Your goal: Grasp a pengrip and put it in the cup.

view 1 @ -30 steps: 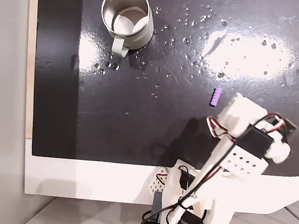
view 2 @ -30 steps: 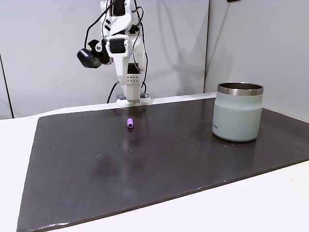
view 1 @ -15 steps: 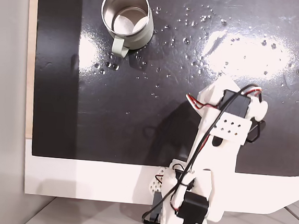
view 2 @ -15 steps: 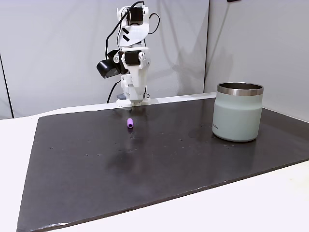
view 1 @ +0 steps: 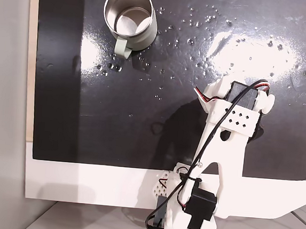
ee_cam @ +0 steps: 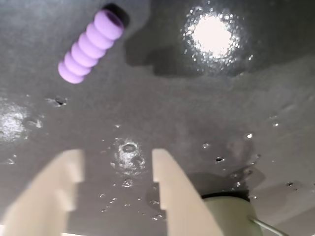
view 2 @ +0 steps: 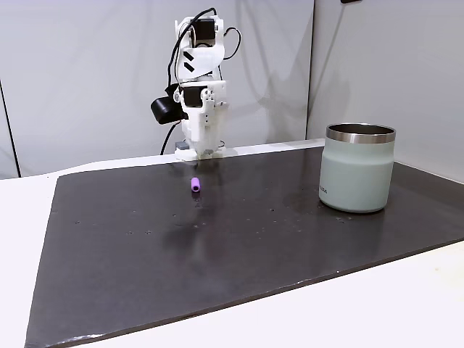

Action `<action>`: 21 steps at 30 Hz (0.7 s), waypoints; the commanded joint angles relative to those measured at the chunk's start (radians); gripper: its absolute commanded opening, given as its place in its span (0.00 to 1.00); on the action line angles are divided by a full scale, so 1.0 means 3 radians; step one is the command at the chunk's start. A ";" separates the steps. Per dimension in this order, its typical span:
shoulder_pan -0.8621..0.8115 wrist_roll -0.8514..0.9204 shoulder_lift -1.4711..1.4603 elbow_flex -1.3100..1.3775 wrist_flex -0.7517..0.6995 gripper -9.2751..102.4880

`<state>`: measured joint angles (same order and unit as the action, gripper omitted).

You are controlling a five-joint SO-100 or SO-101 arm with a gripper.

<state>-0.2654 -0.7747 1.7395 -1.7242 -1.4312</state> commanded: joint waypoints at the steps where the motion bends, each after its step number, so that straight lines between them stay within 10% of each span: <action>1: 0.0046 -0.0082 0.0159 0.0153 -0.0046 0.34; 21: -0.0286 0.0015 -0.1079 0.0153 0.0348 0.36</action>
<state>-0.3421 -0.7793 1.4281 -1.7227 -1.3468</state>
